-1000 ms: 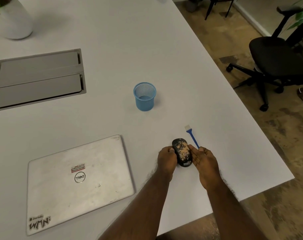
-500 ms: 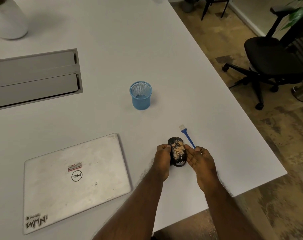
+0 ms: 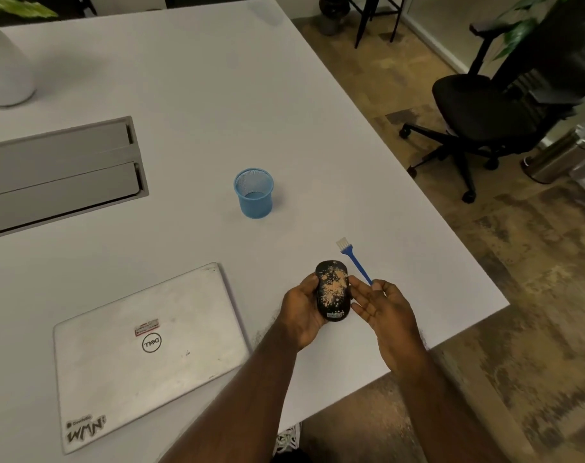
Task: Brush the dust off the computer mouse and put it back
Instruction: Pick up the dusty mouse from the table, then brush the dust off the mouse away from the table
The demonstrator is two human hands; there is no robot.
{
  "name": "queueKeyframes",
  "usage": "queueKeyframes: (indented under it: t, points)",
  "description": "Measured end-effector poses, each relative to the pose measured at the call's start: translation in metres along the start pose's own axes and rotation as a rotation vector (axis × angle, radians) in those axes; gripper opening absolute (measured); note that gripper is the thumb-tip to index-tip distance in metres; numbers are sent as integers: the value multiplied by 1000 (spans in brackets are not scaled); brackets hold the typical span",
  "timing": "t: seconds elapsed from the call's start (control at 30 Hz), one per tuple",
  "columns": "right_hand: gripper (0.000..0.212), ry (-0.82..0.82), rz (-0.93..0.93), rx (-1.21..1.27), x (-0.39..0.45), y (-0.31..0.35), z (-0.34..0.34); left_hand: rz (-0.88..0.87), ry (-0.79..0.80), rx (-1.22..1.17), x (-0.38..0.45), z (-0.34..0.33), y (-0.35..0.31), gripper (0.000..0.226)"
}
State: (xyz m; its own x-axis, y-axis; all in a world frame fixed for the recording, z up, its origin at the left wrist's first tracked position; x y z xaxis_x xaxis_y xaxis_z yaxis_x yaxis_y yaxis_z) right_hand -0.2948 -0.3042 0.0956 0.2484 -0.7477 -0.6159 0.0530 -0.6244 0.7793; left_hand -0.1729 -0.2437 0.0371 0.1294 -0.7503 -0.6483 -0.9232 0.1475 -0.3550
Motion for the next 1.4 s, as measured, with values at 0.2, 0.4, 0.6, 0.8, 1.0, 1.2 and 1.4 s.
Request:
queueKeyframes:
  t: [0.2, 0.4, 0.6, 0.8, 1.0, 1.2, 1.4]
  points:
    - [12, 5, -1, 74, -48, 15, 7, 119, 115, -29, -43, -17, -2, 43]
    - [18, -33, 64, 159, -105, 23, 15, 205, 218, 20, -91, -30, -9, 49]
    - [24, -103, 101, 260, -166, 13, 37, 269, 293, 101, -132, -33, -12, 50]
    - [27, -198, 145, 344, -236, -20, 56, 307, 337, 167, -169, -31, -7, 50]
    - [29, -314, 194, 387, -289, -48, 67, 342, 352, 222, -199, -39, 17, 54]
    - [30, -374, 228, 306, -313, -58, 86, 384, 314, 219, -216, -46, 52, 55]
    - [16, -416, 275, 299, -323, -54, 120, 385, 303, 209, -222, -66, 91, 54]
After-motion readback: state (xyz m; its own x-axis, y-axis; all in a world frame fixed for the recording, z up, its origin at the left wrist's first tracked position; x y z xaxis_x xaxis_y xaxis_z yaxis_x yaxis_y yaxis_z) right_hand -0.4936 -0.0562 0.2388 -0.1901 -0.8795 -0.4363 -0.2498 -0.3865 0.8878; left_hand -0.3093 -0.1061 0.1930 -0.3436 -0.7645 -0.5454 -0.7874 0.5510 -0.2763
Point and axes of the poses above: each hand's wrist, its own x-axis towards the middle knuckle, its own z-axis out of the back of the hand, y = z × x, the point moved 4 cm from there along x, towards the middle knuckle, and after that the axes turned 3 degrees about -z, right-handed, at the moved point
